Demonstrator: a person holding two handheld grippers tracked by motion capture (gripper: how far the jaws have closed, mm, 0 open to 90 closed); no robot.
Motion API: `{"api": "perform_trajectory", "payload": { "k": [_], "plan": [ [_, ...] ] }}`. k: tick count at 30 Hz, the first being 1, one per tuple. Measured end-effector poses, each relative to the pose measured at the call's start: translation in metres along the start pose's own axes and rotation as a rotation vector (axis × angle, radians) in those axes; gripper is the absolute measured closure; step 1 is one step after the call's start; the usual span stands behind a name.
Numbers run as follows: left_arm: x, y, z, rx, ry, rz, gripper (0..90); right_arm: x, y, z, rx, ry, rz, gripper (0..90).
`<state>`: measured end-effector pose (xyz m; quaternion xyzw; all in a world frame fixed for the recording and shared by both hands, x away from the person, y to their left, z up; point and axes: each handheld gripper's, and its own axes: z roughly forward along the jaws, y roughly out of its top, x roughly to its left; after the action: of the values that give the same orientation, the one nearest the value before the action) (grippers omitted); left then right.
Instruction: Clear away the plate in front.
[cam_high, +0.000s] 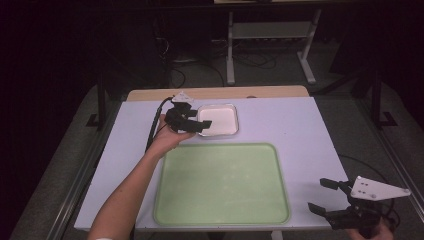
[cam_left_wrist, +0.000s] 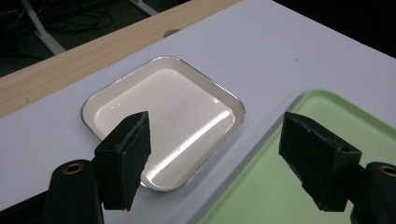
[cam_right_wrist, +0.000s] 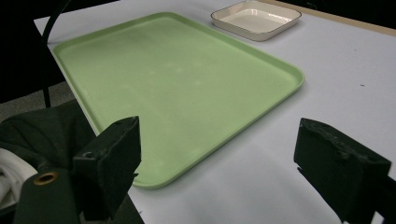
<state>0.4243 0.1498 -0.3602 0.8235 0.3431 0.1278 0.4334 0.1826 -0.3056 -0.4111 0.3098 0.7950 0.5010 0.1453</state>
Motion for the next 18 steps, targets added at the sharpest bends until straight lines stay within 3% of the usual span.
{"api": "perform_trajectory", "payload": {
  "k": [6, 10, 14, 18],
  "plan": [
    [0.014, 0.015, 0.011, -0.003, 0.024, -0.042, 25.1, -0.001, 0.000, -0.001, -0.002, 0.001, -0.001, 14.0],
    [0.024, 0.018, 0.019, 0.007, 0.046, -0.067, 25.5, -0.001, 0.000, -0.001, -0.003, 0.002, 0.001, 14.0],
    [0.035, 0.019, 0.026, -0.005, 0.046, -0.124, 26.6, -0.001, 0.000, 0.000, 0.000, 0.006, 0.003, 14.0],
    [0.043, 0.018, 0.035, 0.016, 0.078, -0.147, 27.4, -0.001, -0.001, 0.001, 0.004, 0.006, 0.003, 14.0]
  ]
}}
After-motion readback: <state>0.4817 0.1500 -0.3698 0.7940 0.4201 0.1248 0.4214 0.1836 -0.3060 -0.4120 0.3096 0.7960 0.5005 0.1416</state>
